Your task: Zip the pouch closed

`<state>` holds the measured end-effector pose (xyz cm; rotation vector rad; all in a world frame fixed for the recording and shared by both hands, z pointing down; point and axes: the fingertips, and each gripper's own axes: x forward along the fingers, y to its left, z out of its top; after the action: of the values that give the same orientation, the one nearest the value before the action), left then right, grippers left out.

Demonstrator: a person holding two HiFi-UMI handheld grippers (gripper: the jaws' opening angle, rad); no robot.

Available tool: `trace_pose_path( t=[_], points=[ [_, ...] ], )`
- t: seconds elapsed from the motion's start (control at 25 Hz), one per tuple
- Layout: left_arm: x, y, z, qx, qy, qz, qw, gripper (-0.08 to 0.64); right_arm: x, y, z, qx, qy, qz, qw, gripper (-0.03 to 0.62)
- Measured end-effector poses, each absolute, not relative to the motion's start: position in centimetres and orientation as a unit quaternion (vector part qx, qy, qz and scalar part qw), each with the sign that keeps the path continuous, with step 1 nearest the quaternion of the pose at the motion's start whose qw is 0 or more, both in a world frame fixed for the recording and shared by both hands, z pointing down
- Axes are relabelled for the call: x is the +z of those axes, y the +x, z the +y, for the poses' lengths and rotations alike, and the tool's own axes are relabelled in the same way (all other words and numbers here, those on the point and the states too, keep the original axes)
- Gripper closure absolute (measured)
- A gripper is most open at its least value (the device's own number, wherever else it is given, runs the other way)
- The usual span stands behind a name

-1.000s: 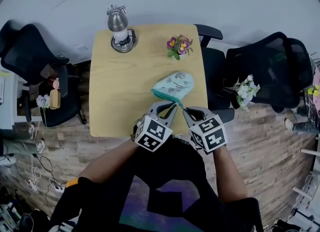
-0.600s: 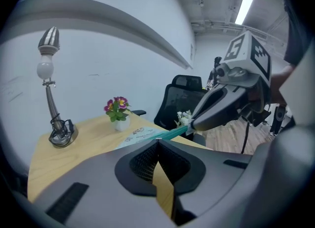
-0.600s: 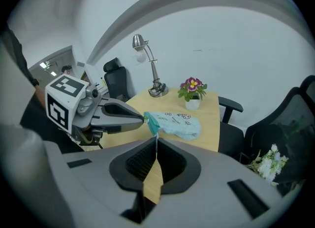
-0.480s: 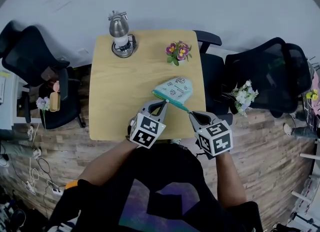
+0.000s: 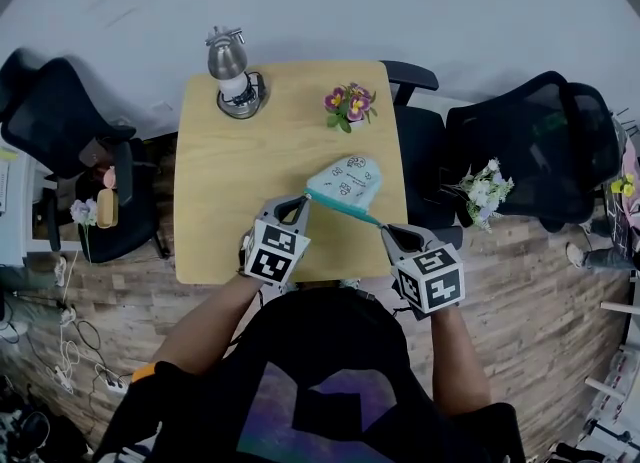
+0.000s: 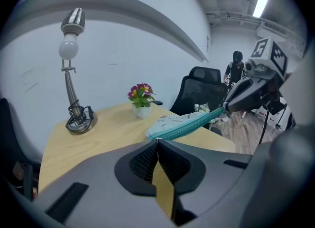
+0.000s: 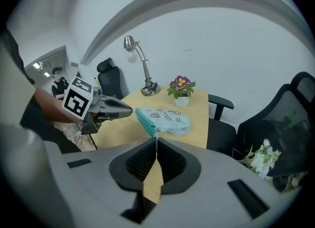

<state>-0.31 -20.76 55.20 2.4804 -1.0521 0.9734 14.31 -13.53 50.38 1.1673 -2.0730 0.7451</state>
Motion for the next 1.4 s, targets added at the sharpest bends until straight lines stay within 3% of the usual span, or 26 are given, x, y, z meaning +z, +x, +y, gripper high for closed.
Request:
trace_pose_path(
  t=[0.24,0.44,0.6,1.08,1.4],
  points=[
    [54.5,0.1,-20.2,0.316,0.861,-0.367,0.155,0.547,50.9,14.4,-13.9,0.272,0.459,-0.782,0.323,0.557],
    [52.4,0.9,-19.5,0.278,0.873,-0.365,0.165,0.529,50.4,13.5,-14.2,0.261,0.464,-0.786,0.315,0.491],
    [49.2,1.9,-19.2,0.247,0.883,-0.366,0.159,0.529,48.1,13.0,-15.3,0.228,0.484,-0.791,0.298,0.489],
    [35.8,4.3,-19.1,0.136,0.907,-0.394,0.055,0.531,35.8,12.6,-18.0,0.117,0.578,-0.789,0.170,0.566],
    [31.5,3.4,-17.6,0.107,0.901,-0.416,0.059,0.537,32.0,11.8,-16.5,0.098,0.601,-0.784,0.121,0.575]
  ],
)
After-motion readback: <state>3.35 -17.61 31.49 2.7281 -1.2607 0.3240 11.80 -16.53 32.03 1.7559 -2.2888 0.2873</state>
